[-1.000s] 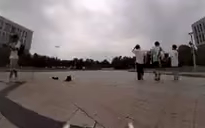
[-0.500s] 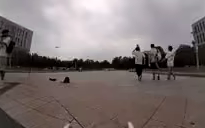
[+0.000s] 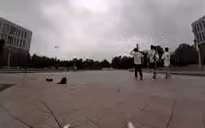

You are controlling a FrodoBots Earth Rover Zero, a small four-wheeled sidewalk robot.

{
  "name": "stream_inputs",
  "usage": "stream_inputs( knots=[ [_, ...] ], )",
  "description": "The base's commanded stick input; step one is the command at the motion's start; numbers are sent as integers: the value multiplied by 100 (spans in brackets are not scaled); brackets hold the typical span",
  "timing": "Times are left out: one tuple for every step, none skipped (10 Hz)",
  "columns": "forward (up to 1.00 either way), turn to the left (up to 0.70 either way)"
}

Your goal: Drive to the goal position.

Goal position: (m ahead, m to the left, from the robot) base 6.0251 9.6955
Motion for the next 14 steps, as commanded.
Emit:
stream_inputs(
  knots=[
    [70,0],
    [70,0],
    [70,0],
    [70,0],
    [70,0],
    [70,0],
    [70,0],
    [70,0],
    [70,0],
    [70,0],
    [70,0],
    [70,0],
    [70,0],
    [70,0]
  ],
)
